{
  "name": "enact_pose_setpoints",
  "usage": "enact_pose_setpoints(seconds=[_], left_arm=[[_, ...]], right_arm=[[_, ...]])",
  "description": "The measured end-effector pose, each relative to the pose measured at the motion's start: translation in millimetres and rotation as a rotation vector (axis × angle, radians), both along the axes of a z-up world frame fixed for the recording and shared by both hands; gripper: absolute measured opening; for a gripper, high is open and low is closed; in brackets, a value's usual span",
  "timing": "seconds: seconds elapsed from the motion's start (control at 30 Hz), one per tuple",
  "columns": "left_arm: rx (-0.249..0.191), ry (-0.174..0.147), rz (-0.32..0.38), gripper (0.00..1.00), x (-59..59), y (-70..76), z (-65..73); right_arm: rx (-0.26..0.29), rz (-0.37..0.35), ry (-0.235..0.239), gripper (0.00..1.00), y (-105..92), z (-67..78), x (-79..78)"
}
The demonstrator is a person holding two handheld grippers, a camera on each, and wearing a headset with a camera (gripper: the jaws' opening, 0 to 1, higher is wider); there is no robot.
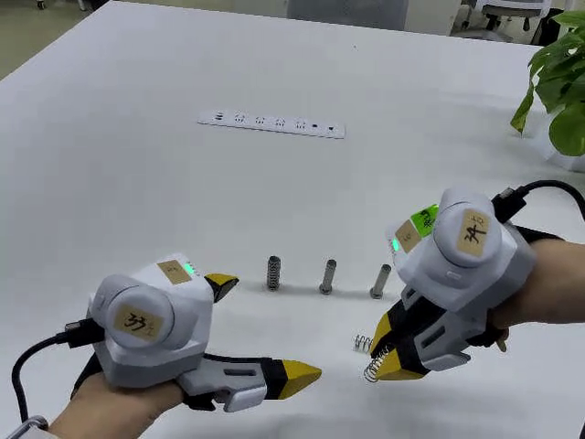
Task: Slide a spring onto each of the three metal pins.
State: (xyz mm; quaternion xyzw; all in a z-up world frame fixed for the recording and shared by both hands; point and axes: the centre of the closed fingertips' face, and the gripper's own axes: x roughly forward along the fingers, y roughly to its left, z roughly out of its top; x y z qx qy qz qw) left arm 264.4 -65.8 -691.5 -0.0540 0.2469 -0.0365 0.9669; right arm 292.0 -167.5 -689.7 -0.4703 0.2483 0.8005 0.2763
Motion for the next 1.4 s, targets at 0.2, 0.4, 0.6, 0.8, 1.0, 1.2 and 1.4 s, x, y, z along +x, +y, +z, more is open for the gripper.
enact_pose_setpoints(seconds=[0.2, 0.4, 0.6, 0.8, 1.0, 1.2, 1.4], left_arm=[[0.006, -0.004, 0.022, 1.00, -0.9, 5.0, -0.4], [0.037, -0.006, 0.038, 1.00, -0.5, 10.6, -0.4], [0.027, -0.016, 0.039, 1.00, 0.7, 9.8, 1.5], [0.037, -0.027, 0.046, 1.00, 1.3, 11.5, 4.0], [0.030, -0.037, 0.052, 1.00, 1.7, 11.5, 8.5], [0.018, -0.040, 0.056, 1.00, 1.8, 10.4, 9.2], [0.005, -0.041, 0.066, 1.00, 2.8, 13.9, 9.1]], right_arm=[[0.021, 0.017, -0.036, 0.12, 13.4, 9.0, 11.0], [0.052, 0.048, -0.129, 0.12, 36.7, 22.3, 30.6], [0.069, 0.065, -0.179, 0.12, 56.5, 30.6, 42.1], [0.101, 0.092, -0.233, 0.12, 78.4, 38.5, 51.1], [0.112, 0.123, -0.273, 0.12, 95.0, 41.0, 56.8], [0.094, 0.155, -0.288, 0.12, 105.3, 40.4, 57.9], [0.067, 0.195, -0.309, 0.12, 110.4, 33.7, 58.9]])
